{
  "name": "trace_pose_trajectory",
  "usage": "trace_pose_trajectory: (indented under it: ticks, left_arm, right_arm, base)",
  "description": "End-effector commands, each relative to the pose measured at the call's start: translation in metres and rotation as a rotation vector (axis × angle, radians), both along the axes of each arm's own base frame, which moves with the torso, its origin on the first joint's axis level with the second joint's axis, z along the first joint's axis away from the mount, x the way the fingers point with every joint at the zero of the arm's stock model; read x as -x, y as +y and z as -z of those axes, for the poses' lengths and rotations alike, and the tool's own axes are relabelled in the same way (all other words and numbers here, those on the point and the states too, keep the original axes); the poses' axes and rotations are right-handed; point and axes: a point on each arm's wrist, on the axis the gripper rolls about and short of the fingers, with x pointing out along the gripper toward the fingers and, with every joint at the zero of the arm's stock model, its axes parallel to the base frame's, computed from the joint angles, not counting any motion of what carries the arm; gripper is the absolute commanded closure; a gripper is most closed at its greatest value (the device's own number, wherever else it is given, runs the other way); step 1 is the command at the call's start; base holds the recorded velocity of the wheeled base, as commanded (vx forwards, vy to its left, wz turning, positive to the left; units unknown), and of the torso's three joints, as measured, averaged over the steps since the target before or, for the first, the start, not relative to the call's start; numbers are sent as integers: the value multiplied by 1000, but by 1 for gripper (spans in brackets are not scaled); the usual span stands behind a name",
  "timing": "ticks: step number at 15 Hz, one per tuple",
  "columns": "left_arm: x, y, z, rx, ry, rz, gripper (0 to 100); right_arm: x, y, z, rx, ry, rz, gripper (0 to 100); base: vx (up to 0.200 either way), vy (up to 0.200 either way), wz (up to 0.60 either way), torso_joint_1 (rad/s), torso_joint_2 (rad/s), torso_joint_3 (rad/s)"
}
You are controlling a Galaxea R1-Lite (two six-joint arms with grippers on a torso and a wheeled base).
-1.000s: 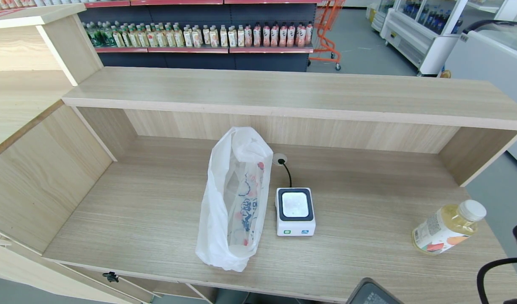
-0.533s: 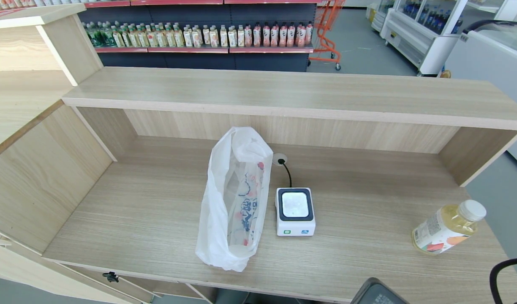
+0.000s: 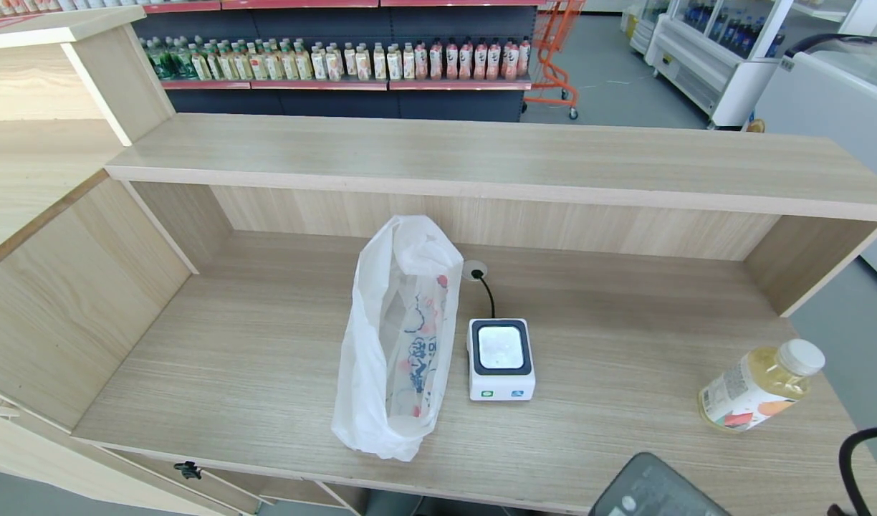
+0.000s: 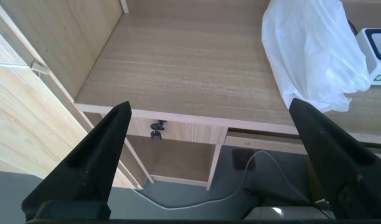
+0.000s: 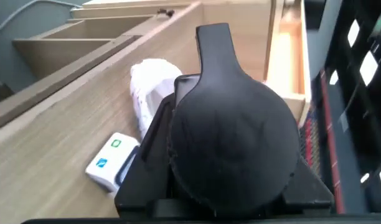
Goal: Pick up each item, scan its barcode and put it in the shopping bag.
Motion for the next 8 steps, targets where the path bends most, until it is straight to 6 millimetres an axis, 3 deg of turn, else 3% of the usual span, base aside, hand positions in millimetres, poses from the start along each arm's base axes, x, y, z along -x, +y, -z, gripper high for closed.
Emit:
trace_pose_trajectory:
  ticks: [1, 5, 8]
  left_arm:
    - [0, 0, 0, 0, 1, 0, 0]
    - [0, 0, 0, 0, 1, 0, 0]
    - [0, 0, 0, 0, 1, 0, 0]
  right_arm:
    - [-1, -20, -39, -256, 162, 339, 100]
    - [-8, -37, -57, -729, 691, 880, 100]
    - [-40, -34, -53, -1175, 1220, 1203, 100]
  base:
    - [0, 0, 0, 0, 0, 0]
    - [0, 0, 0, 0, 0, 0]
    - [0, 0, 0, 0, 0, 0]
